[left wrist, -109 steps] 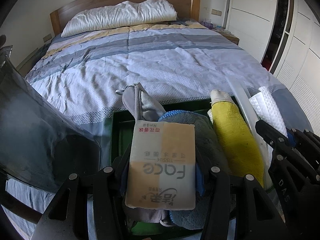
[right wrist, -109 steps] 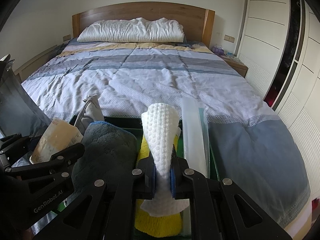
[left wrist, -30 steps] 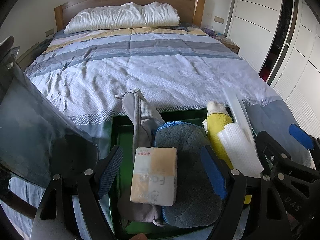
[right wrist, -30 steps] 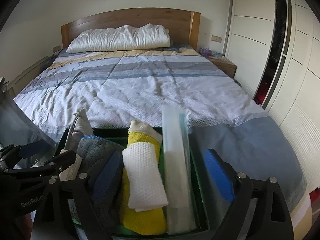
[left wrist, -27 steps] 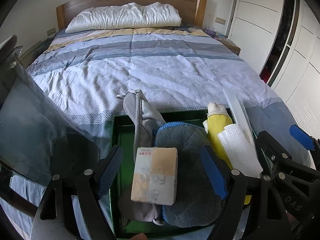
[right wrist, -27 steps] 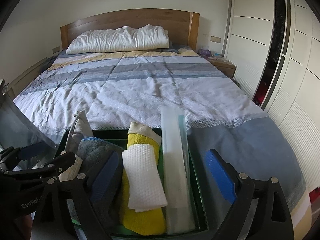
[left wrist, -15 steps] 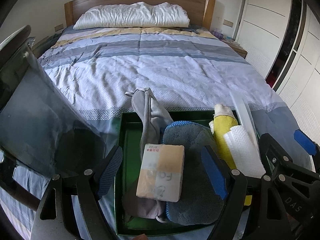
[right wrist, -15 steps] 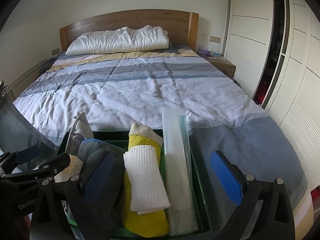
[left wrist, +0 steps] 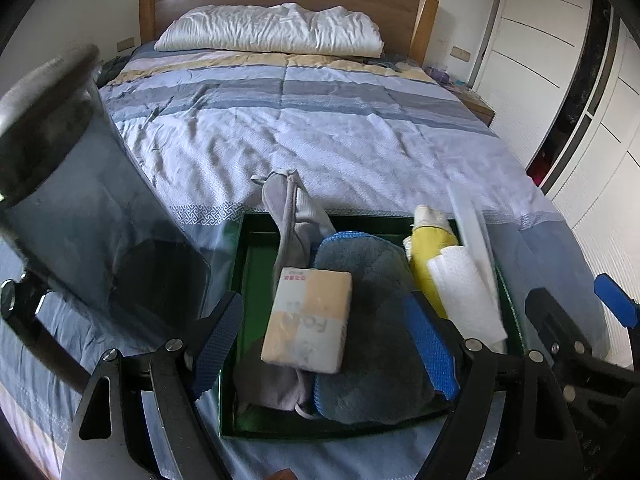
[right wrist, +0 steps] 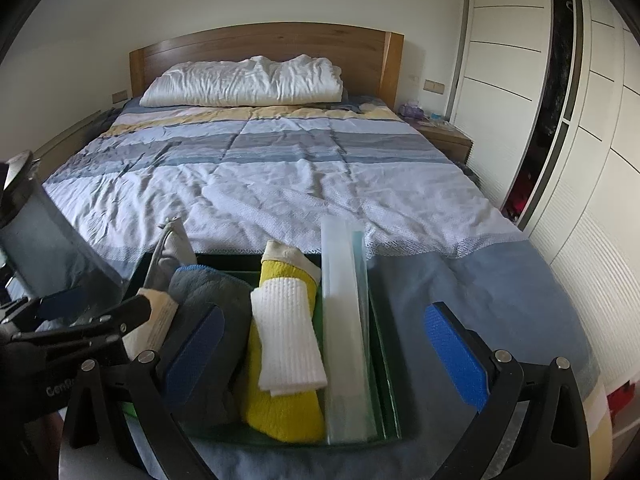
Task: Organize soft objects
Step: 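Withdraw both open grippers up and back from the green tray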
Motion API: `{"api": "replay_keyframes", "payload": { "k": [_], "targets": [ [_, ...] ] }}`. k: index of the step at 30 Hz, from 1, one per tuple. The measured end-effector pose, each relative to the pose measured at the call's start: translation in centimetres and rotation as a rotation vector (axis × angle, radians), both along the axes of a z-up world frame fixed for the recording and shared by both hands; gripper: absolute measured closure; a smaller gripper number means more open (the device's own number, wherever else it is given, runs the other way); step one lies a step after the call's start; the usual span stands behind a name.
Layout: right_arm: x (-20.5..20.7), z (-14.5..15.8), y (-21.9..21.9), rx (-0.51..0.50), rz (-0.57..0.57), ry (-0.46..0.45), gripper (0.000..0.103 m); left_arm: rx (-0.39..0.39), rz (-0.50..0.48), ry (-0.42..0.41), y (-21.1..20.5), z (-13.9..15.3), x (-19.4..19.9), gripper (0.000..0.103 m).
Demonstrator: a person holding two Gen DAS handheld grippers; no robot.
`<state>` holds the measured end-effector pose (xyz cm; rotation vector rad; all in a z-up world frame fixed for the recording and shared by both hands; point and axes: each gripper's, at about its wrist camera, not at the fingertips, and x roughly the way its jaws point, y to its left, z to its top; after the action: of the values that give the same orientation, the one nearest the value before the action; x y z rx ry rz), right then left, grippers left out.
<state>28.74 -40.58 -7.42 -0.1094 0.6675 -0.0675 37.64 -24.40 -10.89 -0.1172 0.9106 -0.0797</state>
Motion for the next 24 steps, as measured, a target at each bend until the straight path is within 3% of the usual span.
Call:
{"api": "replay_keyframes", "payload": {
  "k": [11, 24],
  "targets": [
    [-7.2, 3.0, 0.2, -0.037, 0.001, 0.004, 0.0, -0.061, -0.012, -0.019, 1.1, 3.4, -5.3, 0.025],
    [-19.8, 6.6, 6.2, -0.019, -0.006, -0.069, 0.0, 0.012, -0.08, -0.123, 7.7, 7.5, -16.1, 0.025]
  ]
}}
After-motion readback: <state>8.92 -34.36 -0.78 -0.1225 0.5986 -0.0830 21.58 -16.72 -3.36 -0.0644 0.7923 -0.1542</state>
